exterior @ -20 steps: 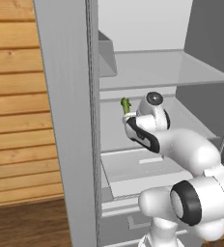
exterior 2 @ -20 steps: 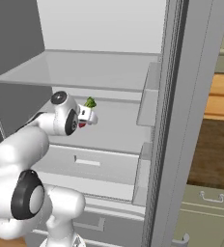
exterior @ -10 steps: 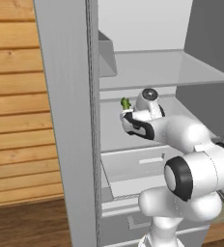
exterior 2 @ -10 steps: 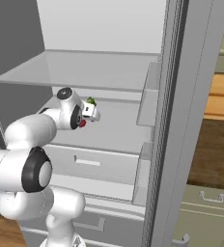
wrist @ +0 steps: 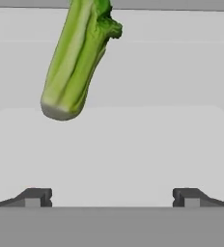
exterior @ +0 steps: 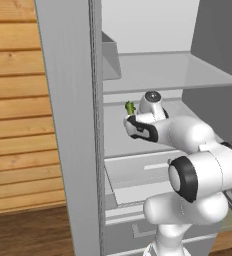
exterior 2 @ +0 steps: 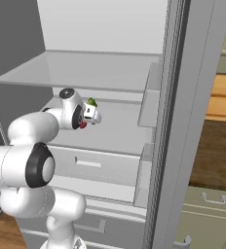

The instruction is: Take the strawberry from the fridge and place it on top of the pancake, located on the dining counter.

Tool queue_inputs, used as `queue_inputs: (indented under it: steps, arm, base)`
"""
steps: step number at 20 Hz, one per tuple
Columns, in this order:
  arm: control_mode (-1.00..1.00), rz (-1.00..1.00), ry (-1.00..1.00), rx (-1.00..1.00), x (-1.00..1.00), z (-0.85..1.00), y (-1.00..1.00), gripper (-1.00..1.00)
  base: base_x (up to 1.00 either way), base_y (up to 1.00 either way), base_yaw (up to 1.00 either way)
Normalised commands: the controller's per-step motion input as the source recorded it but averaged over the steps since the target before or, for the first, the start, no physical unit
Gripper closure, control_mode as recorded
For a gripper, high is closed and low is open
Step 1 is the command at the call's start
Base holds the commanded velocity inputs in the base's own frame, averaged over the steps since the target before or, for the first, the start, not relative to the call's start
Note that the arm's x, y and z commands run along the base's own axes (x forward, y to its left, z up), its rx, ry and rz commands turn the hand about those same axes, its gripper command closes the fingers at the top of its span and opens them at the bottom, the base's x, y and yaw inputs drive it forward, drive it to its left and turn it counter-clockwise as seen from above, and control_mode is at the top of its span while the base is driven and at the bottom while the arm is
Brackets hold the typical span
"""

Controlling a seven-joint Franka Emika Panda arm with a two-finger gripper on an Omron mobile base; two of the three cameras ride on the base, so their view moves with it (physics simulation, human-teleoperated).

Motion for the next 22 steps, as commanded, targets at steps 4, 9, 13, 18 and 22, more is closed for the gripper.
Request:
queue_inputs:
  steps: [4,9,13,18,22]
  arm:
    - [-1.00,0.00,0.01,0.00,0.03,-0.29,0.00,-1.00]
    - [-1.00,-0.01,0.01,0.00,-0.08,-0.17,0.00,-1.00]
    - [-1.00,-0.04,-0.03,0.00,-0.34,-0.09,0.00,-1.00]
    - [-1.00,-0.02,-0.10,0.00,-0.16,0.00,0.00,-1.00]
    - [-1.00,0.00,-0.03,0.00,0.00,0.00,0.00,-1.00]
  base:
    - [0.00,0.00,0.00]
    - [0.00,0.00,0.00]
    - [0.00,0.00,0.00]
    - [0.00,0.00,0.00]
    - [0.00,0.00,0.00]
